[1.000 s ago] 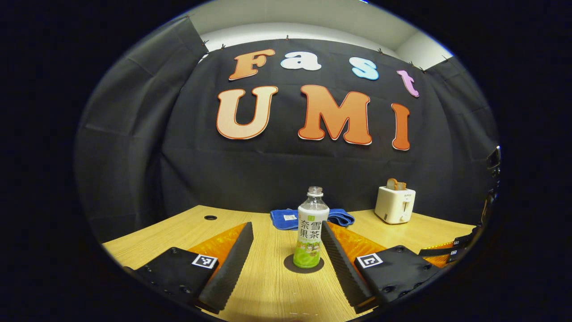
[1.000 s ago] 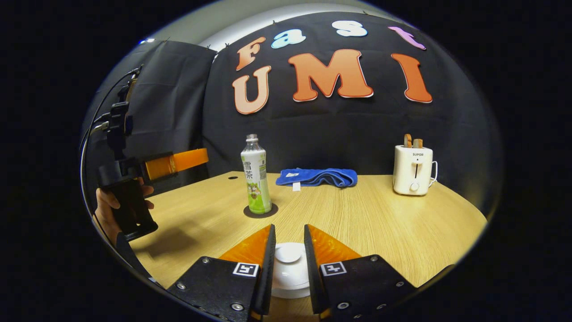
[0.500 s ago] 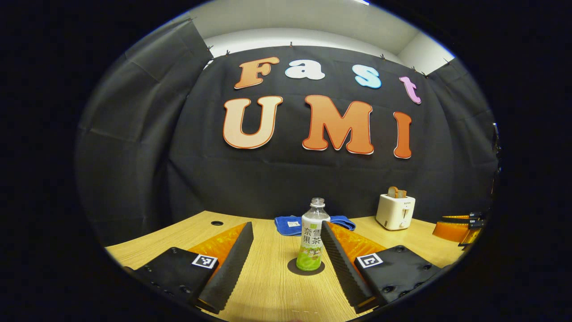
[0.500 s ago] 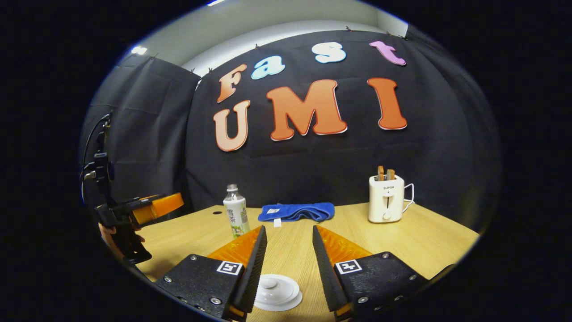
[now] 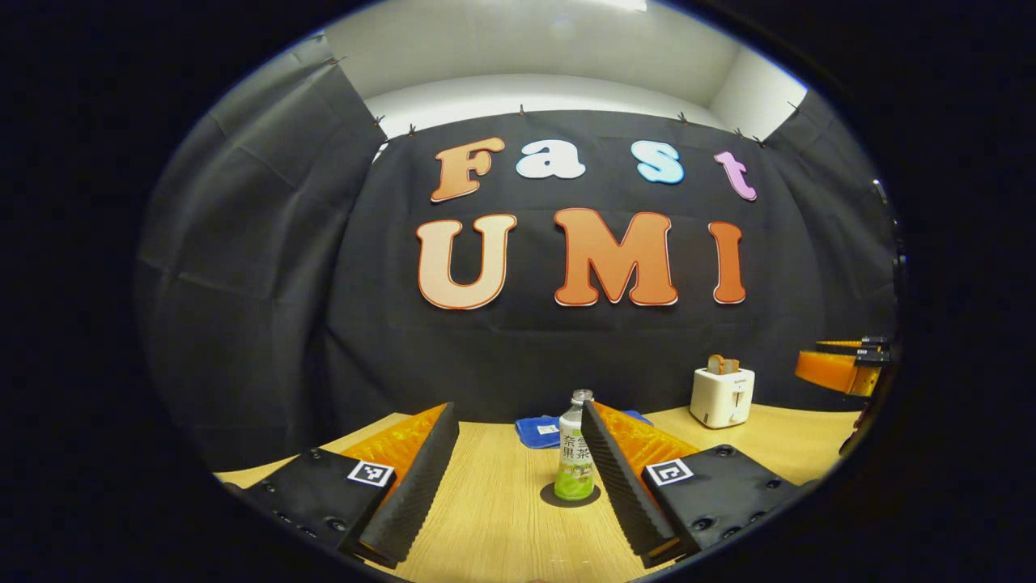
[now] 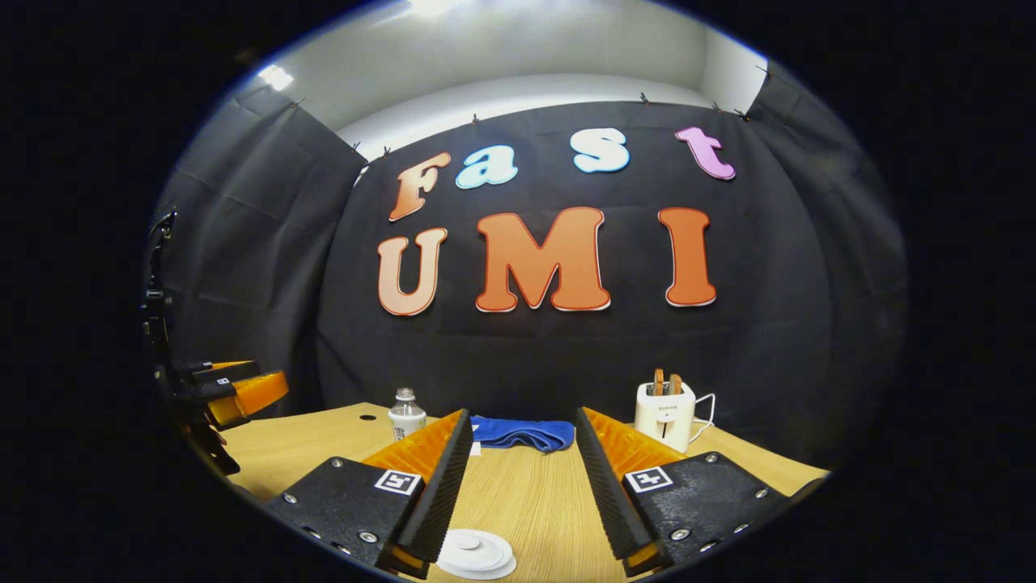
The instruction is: Open the teacup lid with one hand, grasp the water bottle and pour water into the teacup with the other hand; after pouring, place the water bottle on the coaster and then close the teacup lid.
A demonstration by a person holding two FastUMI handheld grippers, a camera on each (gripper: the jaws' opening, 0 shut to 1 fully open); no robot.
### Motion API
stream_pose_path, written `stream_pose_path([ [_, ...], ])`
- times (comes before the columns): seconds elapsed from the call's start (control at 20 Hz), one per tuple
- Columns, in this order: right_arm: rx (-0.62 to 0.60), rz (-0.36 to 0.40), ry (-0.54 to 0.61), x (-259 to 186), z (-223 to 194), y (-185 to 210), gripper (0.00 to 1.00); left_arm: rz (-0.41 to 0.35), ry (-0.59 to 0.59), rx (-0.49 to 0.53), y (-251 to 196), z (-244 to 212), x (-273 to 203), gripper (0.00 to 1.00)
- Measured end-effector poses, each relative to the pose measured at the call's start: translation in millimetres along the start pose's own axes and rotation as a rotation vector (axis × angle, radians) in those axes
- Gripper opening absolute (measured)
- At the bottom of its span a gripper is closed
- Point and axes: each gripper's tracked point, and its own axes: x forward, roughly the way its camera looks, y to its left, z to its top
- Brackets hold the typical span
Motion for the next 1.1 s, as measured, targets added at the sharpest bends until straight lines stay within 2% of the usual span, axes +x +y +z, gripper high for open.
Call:
stream_pose_path([
  [0.2,-0.017,-0.011,-0.014,-3.5,5.8,4.0,0.77,-0.016,0.001,-0.019,2.5,14.5,-11.8,0.96],
  [0.4,-0.029,-0.015,-0.01,-7.5,11.2,7.0,0.8,0.0,-0.044,0.003,2.3,39.9,-22.2,0.97],
  [0.45,-0.03,-0.012,-0.017,-9.0,13.6,9.3,0.75,0.006,-0.052,0.011,1.9,43.8,-22.7,0.97],
  [0.5,-0.029,-0.008,-0.025,-9.8,16.7,11.3,0.8,0.01,-0.053,0.018,0.9,43.1,-23.4,0.97],
  [0.75,-0.031,-0.018,-0.019,-11.5,17.3,8.2,0.8,-0.001,-0.031,0.026,-8.3,41.9,-17.0,0.96],
  [1.1,-0.035,-0.033,-0.014,-8.3,18.6,5.0,0.8,-0.004,-0.024,0.006,0.4,48.4,0.9,0.96],
])
